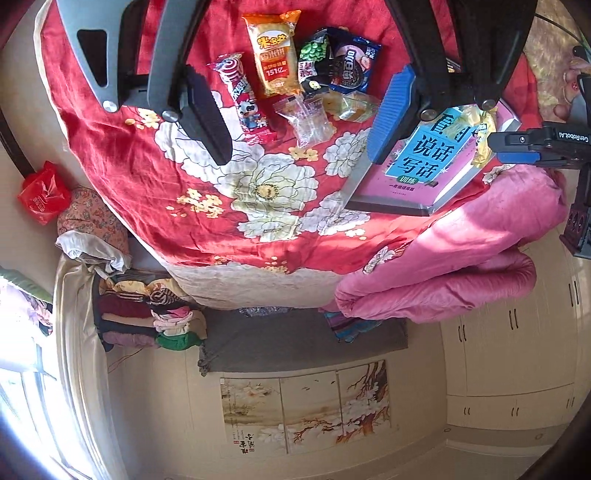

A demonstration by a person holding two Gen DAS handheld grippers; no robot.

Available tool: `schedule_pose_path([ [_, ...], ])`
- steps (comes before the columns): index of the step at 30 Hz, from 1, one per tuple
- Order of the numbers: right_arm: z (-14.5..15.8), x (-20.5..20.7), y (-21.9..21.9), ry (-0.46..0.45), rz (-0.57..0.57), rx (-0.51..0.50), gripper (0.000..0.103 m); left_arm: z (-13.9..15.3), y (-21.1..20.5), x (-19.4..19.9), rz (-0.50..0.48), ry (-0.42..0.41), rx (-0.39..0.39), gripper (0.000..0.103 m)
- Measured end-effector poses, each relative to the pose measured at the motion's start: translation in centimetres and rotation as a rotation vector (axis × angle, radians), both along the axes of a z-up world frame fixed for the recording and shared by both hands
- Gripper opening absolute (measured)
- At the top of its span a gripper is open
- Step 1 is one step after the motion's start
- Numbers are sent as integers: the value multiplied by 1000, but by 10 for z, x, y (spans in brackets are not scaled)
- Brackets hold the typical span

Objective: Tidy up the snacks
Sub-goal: 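Withdraw both grippers from the tray back toward the snack pile, then grasp the green-wrapped pastry with the left gripper while the right gripper grasps the yellow rice-cracker bag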

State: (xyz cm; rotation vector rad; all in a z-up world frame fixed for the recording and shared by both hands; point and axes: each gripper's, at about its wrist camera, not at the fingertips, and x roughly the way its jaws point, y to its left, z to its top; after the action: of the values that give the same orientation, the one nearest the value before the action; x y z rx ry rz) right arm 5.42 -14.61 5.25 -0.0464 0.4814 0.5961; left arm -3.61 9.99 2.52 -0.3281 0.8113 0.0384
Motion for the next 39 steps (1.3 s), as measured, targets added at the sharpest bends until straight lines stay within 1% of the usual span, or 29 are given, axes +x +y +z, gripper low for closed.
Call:
schedule_pose_path([
  [7, 3, 6, -21, 10, -54, 16, 75, 2, -10, 1, -20, 0, 6, 71],
  [11, 4, 8, -28, 20, -66, 27, 75, 3, -17, 3, -35, 2, 9, 71],
  [20, 6, 7, -38, 24, -91, 19, 75, 2, -34, 9, -76, 14, 13, 71],
  [27, 0, 13, -45, 63, -107, 4, 75, 0, -52, 18, -119, 29, 21, 71],
  [32, -5, 15, -43, 85, -86, -7, 75, -2, -61, 24, -143, 41, 30, 71],
  [39, -12, 15, -35, 110, -57, -36, 75, -7, -64, 29, -156, 58, 29, 71],
])
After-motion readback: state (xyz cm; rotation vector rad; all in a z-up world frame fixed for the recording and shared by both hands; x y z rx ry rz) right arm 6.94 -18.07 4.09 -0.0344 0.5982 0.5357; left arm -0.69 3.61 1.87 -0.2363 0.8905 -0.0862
